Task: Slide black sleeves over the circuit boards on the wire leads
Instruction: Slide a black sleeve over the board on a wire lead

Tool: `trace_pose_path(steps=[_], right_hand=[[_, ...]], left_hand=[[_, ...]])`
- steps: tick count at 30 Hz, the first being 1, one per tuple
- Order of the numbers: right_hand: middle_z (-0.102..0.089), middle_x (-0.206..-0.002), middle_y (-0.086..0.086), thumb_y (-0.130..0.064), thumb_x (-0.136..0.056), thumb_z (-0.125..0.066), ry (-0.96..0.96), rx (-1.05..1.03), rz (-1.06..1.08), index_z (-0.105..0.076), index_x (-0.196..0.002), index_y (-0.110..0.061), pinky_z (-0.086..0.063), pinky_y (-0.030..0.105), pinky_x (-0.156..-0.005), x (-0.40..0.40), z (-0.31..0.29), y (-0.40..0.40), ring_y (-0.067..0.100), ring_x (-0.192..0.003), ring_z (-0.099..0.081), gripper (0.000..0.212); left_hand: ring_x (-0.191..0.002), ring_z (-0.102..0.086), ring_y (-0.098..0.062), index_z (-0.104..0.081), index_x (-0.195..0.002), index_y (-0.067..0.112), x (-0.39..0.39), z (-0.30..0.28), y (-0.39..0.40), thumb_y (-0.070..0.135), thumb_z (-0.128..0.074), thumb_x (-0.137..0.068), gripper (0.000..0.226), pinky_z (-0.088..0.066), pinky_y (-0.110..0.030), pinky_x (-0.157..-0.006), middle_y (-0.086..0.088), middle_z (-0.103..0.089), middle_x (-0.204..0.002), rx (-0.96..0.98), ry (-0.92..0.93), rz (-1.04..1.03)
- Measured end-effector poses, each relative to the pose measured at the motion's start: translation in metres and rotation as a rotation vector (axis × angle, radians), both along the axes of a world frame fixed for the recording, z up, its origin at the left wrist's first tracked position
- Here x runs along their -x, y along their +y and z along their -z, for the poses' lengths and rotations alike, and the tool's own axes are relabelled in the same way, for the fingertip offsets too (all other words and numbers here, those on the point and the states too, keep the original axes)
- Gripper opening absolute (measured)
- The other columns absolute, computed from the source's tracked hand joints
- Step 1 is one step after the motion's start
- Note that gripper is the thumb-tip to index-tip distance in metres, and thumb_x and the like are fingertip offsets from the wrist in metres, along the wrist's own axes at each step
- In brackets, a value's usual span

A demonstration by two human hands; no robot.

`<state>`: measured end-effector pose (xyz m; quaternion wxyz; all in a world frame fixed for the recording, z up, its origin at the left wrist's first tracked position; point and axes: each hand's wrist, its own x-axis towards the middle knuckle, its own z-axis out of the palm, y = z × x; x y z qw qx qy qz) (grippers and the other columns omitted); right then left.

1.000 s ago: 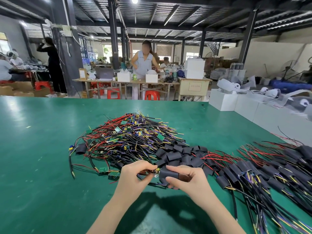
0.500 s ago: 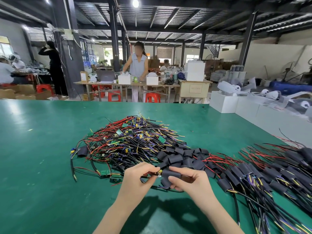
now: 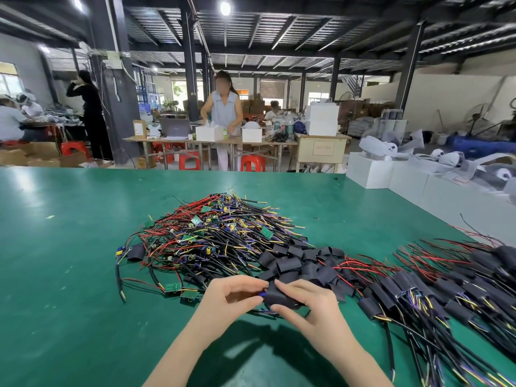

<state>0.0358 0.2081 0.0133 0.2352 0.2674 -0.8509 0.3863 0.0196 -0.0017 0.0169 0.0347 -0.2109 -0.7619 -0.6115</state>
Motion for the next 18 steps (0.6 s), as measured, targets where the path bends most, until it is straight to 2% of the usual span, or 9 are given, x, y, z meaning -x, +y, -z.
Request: trace_pose_path(steps=[2,6,12,16,18], right_hand=[[-0.064,-0.095,-0.021,-0.046,-0.081,-0.069,0.001,0.031,0.009,-0.070,-0.116,-0.020,-0.044,0.012,-0.076,-0.0001,-0.0010,-0.0004,-0.006,-0.084,-0.058,0.043],[-0.067,-0.094,-0.015,-0.038,-0.080,-0.074,0.045,0.051,0.028,-0.071,-0.113,-0.018,-0.047,0.017,-0.076,0.0006,-0.0011,-0.0021,-0.003,-0.084,-0.059,0.039],[-0.067,-0.097,-0.011,-0.038,-0.081,-0.071,0.080,0.012,0.007,-0.071,-0.112,-0.015,-0.048,0.016,-0.077,-0.0003,0.0003,-0.0042,-0.002,-0.085,-0.060,0.038],[-0.067,-0.096,-0.012,-0.035,-0.082,-0.072,0.105,0.001,-0.008,-0.071,-0.111,-0.015,-0.043,0.008,-0.076,-0.0004,0.0006,-0.0074,-0.007,-0.084,-0.058,0.035],[-0.066,-0.097,-0.013,-0.036,-0.082,-0.072,0.095,0.009,-0.014,-0.071,-0.112,-0.017,-0.043,0.009,-0.076,0.0001,0.0002,-0.0076,-0.007,-0.085,-0.058,0.036]], left_hand=[[-0.094,-0.071,-0.013,-0.075,-0.101,0.018,0.0008,0.0005,0.0022,0.002,-0.077,-0.078,0.028,-0.054,-0.021,-0.084,0.002,-0.076,-0.100,-0.055,-0.027,-0.042],[-0.070,-0.071,-0.016,-0.079,-0.079,0.013,0.0018,0.0011,0.0048,-0.002,-0.079,-0.074,0.015,-0.054,-0.020,-0.066,-0.007,-0.076,-0.080,-0.152,-0.142,-0.129],[-0.067,-0.071,-0.017,-0.081,-0.077,0.018,0.0022,0.0038,0.0025,0.002,-0.079,-0.075,0.016,-0.053,-0.019,-0.065,-0.011,-0.075,-0.076,-0.130,-0.223,-0.105],[-0.064,-0.067,-0.018,-0.079,-0.081,0.009,0.0018,0.0071,0.0075,0.000,-0.075,-0.079,0.010,-0.053,-0.024,-0.066,-0.017,-0.072,-0.072,-0.212,-0.292,-0.030],[-0.065,-0.067,-0.019,-0.079,-0.082,0.007,0.0023,0.0066,0.0081,-0.001,-0.074,-0.079,0.010,-0.053,-0.024,-0.066,-0.018,-0.072,-0.074,-0.231,-0.293,-0.020]])
